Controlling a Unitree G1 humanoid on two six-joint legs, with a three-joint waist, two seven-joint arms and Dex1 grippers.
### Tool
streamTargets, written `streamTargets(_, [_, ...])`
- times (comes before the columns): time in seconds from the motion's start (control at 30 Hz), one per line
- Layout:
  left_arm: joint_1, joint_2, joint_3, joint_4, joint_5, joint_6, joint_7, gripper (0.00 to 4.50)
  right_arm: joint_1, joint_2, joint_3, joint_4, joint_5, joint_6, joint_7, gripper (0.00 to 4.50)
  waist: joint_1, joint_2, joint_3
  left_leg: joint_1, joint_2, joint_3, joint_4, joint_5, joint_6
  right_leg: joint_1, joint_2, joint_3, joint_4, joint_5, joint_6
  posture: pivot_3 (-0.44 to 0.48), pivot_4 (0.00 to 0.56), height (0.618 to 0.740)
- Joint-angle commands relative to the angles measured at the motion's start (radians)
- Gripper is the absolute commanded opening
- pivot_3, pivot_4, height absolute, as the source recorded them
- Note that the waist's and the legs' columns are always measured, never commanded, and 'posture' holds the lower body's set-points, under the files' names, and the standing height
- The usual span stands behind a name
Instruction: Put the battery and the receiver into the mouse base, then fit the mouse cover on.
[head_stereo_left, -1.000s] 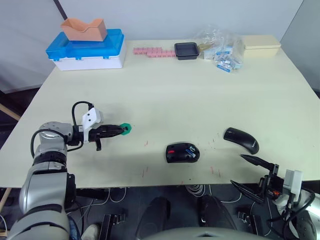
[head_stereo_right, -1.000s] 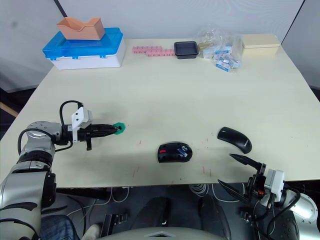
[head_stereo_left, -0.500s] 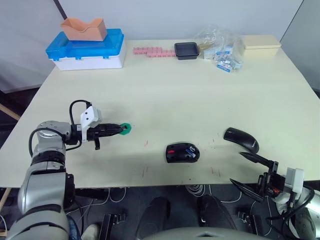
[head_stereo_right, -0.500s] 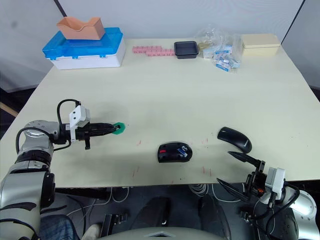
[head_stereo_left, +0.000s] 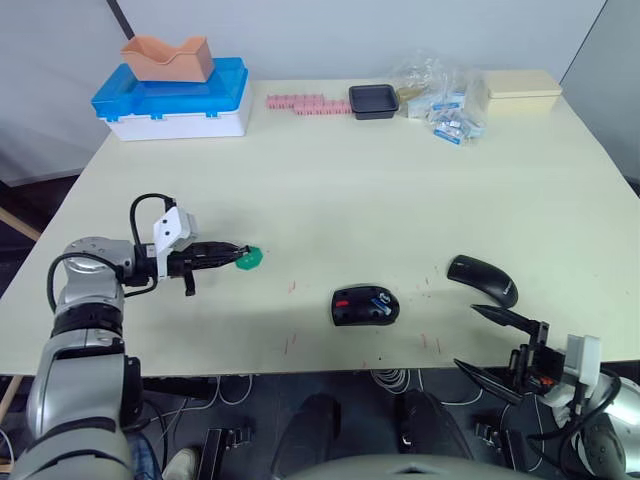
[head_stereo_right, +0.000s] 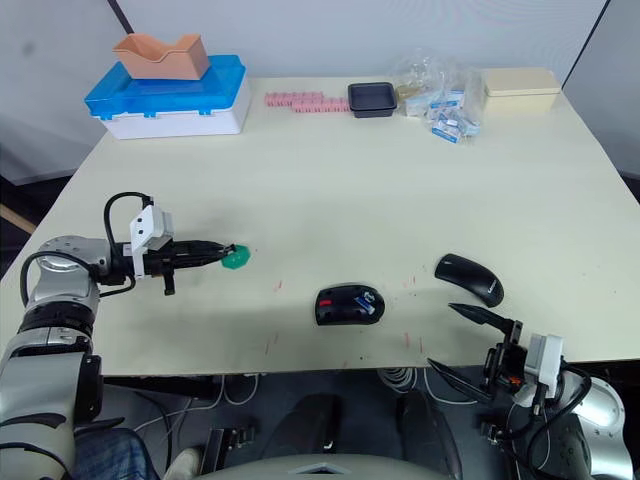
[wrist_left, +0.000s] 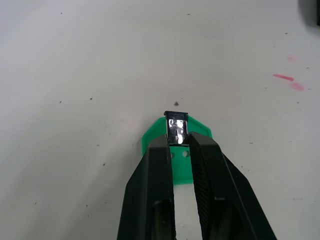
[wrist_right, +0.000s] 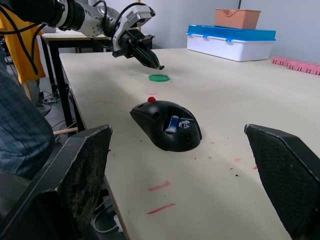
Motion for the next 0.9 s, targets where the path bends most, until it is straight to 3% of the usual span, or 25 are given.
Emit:
streamTargets(0.03, [-0.008,0.024,0.018,-0.059,-0.012,0.001,0.038,0.02,0.001,-0.007,-0.003,-0.033,0.023,0.005,0.010,4.50,0.001,0.000,0.000,0.000,0.000,0.000,0.000,0.000,0.000,0.000,0.000,0.000,0.000,0.000,0.000,0.000,0.150,0.740])
streamTargets(0.17, [-0.028,0.014,0.001,-0.095,0.013,0.033,0.114,0.02,-0.004,-0.008,-0.001,-0.035,0.023,0.010,0.010,4.50,0.001,0.000,0.000,0.000,0.000,0.000,0.000,0.000,0.000,0.000,0.000,0.000,0.000,0.000,0.000,0.000,0.150,0.740])
streamTargets(0.47, [0.005,-0.028,-0.029,-0.339,-0.031,0.211,0.104,0.02,-0.017,-0.012,-0.006,-0.029,0.022,0.019,0.020,4.50,0.001,0.000,0.000,0.000,0.000,0.000,0.000,0.000,0.000,0.000,0.000,0.000,0.000,0.000,0.000,0.000,0.150,0.740])
streamTargets(0.9, [-0.013,-0.094,-0.083,-0.590,-0.064,0.315,0.122,0.02,-0.013,-0.017,-0.007,-0.035,0.019,0.027,0.022,4.50,0.001,0.000,0.000,0.000,0.001,0.001,0.000,0.000,0.000,-0.001,0.000,0.001,0.000,0.000,0.000,0.000,0.150,0.740])
